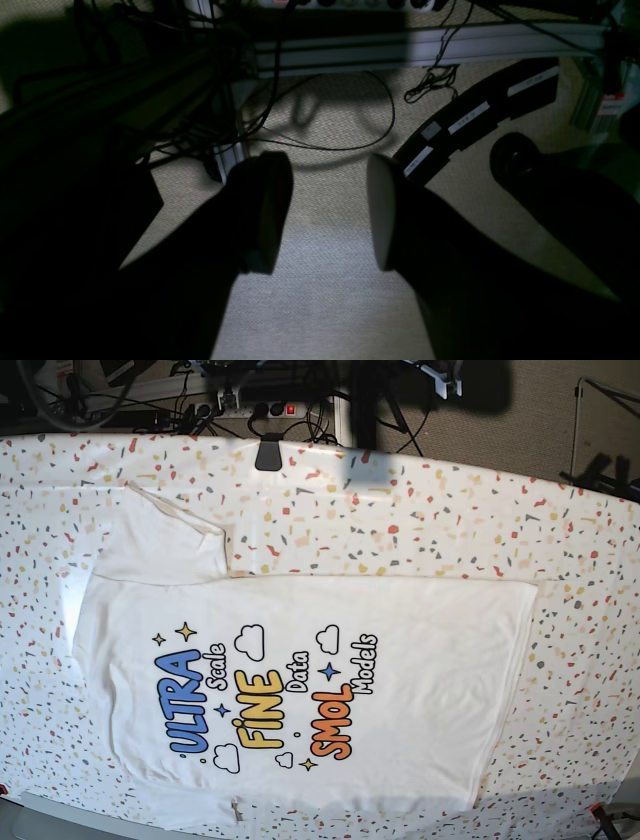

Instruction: Fold the T-shirt properly

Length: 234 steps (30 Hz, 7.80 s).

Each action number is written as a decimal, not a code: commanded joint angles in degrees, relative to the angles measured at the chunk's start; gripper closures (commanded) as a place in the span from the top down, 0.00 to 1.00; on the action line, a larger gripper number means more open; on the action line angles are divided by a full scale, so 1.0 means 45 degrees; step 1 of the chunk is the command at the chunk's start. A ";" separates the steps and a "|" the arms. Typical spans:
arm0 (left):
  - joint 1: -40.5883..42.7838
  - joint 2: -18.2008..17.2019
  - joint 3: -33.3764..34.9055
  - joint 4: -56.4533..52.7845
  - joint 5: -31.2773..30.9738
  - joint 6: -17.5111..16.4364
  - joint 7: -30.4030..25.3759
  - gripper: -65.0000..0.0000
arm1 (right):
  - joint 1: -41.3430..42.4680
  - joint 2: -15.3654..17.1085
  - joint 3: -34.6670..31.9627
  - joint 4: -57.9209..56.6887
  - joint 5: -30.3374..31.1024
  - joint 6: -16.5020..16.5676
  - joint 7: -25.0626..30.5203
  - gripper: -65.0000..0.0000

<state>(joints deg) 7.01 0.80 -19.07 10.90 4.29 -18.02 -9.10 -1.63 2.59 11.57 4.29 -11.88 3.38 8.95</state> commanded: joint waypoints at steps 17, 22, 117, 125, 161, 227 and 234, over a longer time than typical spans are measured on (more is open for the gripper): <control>0.0097 -0.0005 0.0010 0.0257 0.0549 -0.0092 -0.0185 0.34 | -0.0034 0.0554 0.0010 0.0053 0.0019 -0.0068 0.0005 0.44; 0.0097 -0.0010 0.0005 0.0257 0.0860 -0.0092 -0.0355 0.34 | -0.0034 0.0554 0.0010 0.0053 0.0019 -0.0068 0.0000 0.44; 0.0748 -0.6567 0.5707 1.9632 0.6309 -0.2735 0.5804 0.41 | -1.1128 0.5673 0.0010 2.7316 0.0971 0.2424 -0.5187 0.44; -0.1491 -0.6572 0.6358 1.7112 0.6363 -0.2715 0.5537 0.41 | -1.1026 0.5697 0.0010 2.7316 0.1020 0.2385 -0.5192 0.44; -0.4308 -0.6960 0.9355 1.3308 0.6377 -0.3633 0.5032 0.31 | -1.0996 0.5702 0.0010 2.7321 0.0908 0.2375 -0.5547 0.44; -0.4279 -0.7276 0.9355 1.3333 0.2123 -0.2900 0.6455 0.00 | -0.3759 1.0331 -0.5741 1.9088 -0.4371 0.4124 -0.4381 0.44; -0.4279 -0.7276 0.9355 1.3338 0.2123 -0.2900 0.6455 0.00 | -0.2560 1.0316 -0.7014 1.9088 -0.3881 0.4201 -0.4391 0.44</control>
<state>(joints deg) -11.62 -31.29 23.22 70.61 13.82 -30.59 18.87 -13.52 48.10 -20.29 89.71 -29.80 21.80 -11.44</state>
